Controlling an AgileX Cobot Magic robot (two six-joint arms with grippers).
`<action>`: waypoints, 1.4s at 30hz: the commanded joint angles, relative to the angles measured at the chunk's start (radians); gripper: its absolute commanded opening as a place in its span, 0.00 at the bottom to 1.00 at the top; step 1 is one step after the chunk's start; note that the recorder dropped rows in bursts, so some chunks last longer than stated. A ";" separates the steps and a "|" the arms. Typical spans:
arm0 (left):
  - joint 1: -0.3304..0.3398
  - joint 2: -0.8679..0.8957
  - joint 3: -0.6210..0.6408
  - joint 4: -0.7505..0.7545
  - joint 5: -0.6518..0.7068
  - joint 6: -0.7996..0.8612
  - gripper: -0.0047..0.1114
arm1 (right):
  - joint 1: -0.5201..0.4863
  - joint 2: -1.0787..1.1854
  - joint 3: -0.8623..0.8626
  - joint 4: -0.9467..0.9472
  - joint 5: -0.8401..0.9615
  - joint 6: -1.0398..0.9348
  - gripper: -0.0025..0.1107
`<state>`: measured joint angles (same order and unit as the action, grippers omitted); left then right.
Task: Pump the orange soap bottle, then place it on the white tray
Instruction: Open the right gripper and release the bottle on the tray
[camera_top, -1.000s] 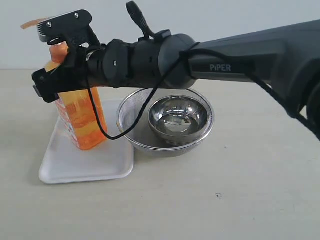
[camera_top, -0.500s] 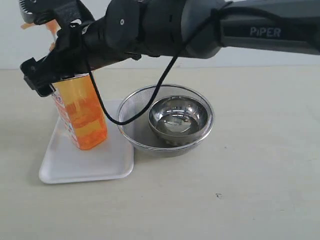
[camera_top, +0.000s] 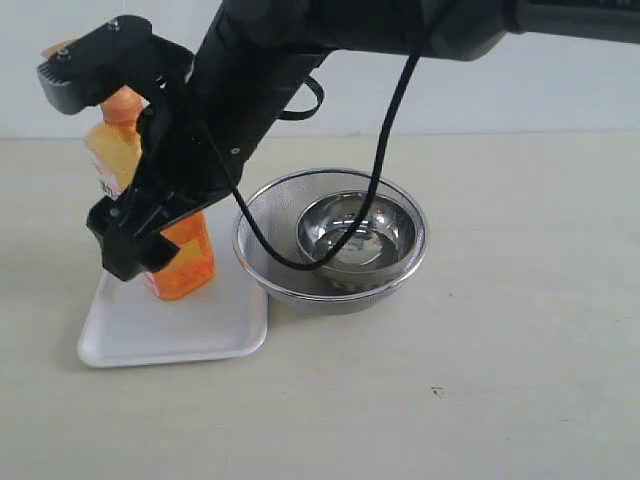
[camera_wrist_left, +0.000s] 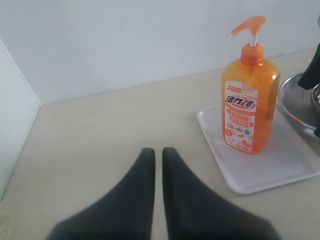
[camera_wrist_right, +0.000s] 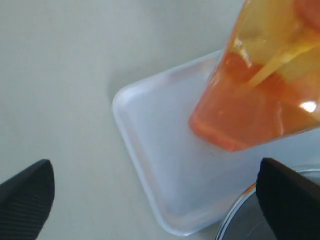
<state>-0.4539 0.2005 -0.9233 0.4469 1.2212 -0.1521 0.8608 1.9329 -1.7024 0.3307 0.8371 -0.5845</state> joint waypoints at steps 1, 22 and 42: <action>0.003 -0.007 0.006 -0.010 0.000 -0.009 0.08 | -0.004 -0.015 -0.005 -0.007 0.094 -0.031 0.95; 0.003 -0.007 0.006 0.005 -0.077 -0.012 0.08 | -0.004 -0.015 -0.005 -0.031 0.015 -0.076 0.95; 0.003 0.031 0.210 -0.010 -0.442 -0.043 0.08 | -0.004 -0.015 -0.005 -0.246 0.009 0.060 0.02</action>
<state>-0.4539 0.2064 -0.7423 0.4612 0.8611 -0.1563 0.8608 1.9329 -1.7024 0.1758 0.8394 -0.6008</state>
